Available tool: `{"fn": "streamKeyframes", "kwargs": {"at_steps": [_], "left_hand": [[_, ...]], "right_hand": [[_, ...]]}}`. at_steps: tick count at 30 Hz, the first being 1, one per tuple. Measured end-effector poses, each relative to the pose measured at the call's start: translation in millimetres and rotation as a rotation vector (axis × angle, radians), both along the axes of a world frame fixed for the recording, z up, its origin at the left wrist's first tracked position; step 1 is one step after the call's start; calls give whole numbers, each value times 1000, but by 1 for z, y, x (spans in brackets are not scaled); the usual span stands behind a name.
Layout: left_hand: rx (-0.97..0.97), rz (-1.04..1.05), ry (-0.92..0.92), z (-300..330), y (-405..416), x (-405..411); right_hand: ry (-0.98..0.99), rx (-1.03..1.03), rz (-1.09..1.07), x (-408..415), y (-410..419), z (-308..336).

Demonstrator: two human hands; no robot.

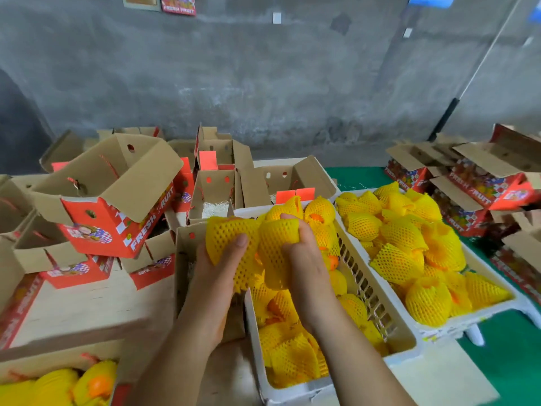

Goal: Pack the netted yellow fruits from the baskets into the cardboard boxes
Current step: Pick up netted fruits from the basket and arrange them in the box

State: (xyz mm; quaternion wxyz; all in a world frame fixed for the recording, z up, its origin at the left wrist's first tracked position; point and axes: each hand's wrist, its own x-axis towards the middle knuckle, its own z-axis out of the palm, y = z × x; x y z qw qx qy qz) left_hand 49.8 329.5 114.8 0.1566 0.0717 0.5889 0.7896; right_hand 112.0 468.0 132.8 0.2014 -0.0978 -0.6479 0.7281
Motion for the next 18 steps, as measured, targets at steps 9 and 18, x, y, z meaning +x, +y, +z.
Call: {"fn": "streamKeyframes", "kwargs": {"at_steps": [9,18], "left_hand": [[-66,71,-70,-41,-204,-28],[-128,130,-367,-77,-397,-48]], "right_hand": [[-157,64,-13,-37,-207,-32],[-392,89,-40,-54,-389,-103]]}}
